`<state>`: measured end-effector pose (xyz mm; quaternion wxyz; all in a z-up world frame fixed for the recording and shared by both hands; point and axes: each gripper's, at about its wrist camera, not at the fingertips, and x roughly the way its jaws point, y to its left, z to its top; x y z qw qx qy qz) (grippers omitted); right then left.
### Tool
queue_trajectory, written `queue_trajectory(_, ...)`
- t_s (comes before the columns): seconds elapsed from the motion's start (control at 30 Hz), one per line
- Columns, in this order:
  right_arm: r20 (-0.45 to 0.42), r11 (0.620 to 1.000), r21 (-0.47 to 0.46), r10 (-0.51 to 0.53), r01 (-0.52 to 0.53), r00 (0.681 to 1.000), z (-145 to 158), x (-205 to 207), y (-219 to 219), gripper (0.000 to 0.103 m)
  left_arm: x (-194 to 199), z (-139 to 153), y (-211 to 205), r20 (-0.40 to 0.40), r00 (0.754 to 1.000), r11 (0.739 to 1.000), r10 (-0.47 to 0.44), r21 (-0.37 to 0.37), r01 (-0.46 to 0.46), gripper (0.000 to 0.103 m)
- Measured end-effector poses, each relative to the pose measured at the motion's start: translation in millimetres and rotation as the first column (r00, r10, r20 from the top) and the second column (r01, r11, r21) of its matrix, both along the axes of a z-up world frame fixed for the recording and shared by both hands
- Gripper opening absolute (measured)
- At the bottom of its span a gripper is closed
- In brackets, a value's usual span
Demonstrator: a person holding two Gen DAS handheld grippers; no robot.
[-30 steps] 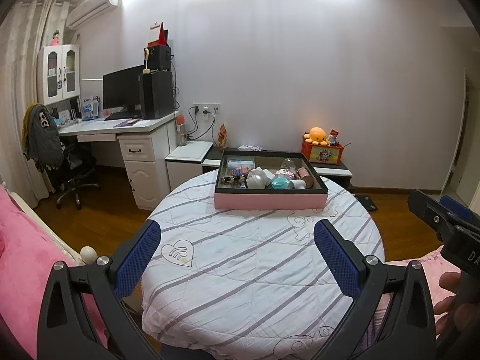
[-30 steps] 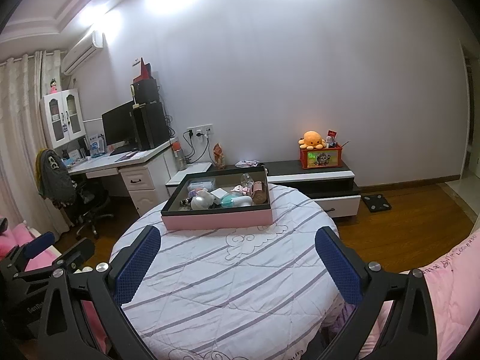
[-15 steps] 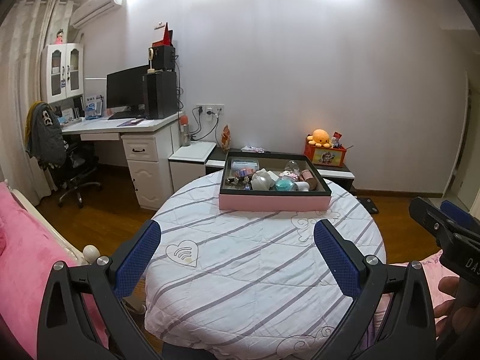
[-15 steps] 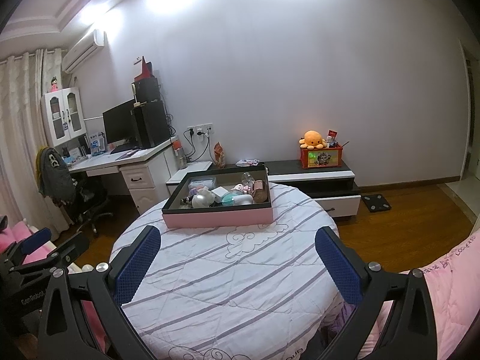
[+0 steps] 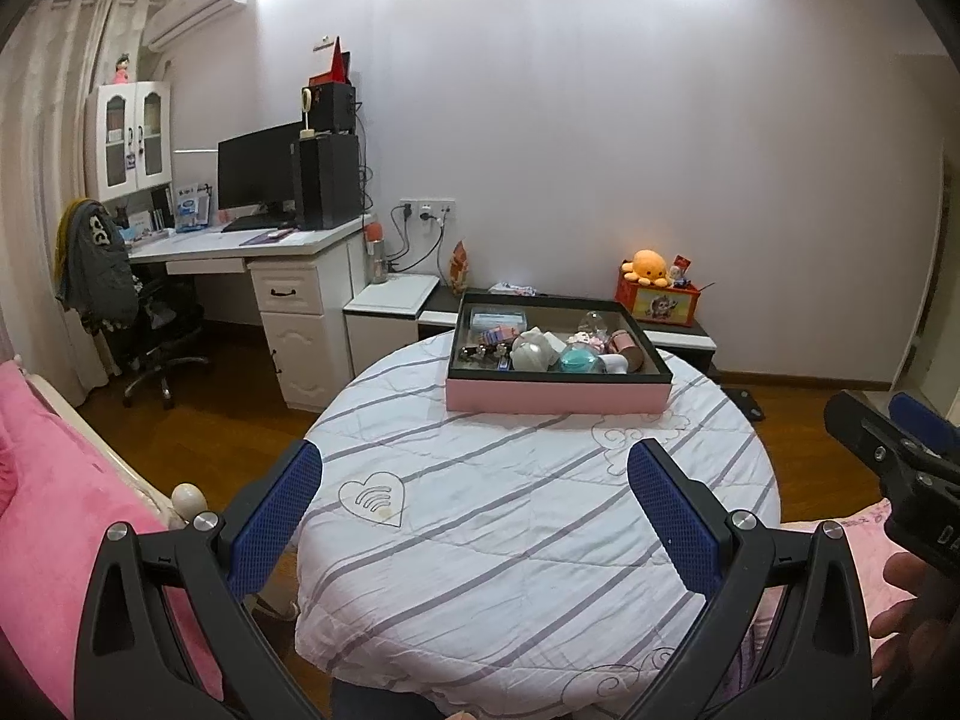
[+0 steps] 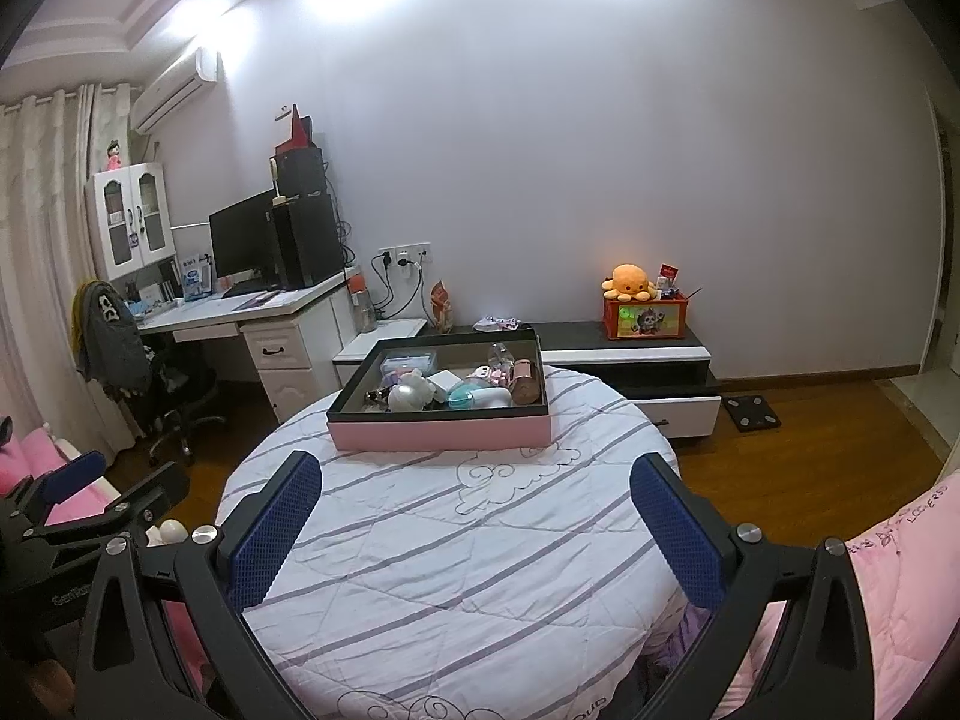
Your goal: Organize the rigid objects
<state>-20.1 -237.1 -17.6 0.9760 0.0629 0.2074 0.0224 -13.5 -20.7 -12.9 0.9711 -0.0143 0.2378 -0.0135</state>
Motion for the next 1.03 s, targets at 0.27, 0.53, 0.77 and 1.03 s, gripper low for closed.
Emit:
queue_trajectory(0.27, 0.004, 1.0, -0.005, -0.002, 0.002, 1.0, 1.1, 0.2, 1.7, 0.103, -6.8, 2.6, 4.5, 0.027, 1.0, 1.0, 0.016, 0.0, -0.016, 0.103)
queue_trajectory(0.53, 0.003, 1.0, -0.006, -0.001, 0.001, 1.0, 1.1, 0.2, 2.5, 0.103, -15.3, 10.0, 8.9, 0.058, 0.998, 1.0, 0.018, -0.005, -0.018, 0.103)
queue_trajectory(0.77, -0.001, 1.0, -0.009, 0.003, -0.003, 1.0, -0.1, 1.2, 3.5, 0.103, -10.7, 6.3, 12.5, 0.028, 0.999, 1.0, 0.029, -0.007, -0.029, 0.103)
queue_trajectory(1.03, -0.009, 1.0, -0.009, 0.003, -0.003, 1.0, -5.2, 2.3, 3.4, 0.103, -11.2, 4.8, 16.4, 0.046, 0.998, 0.999, 0.049, -0.013, -0.049, 0.103)
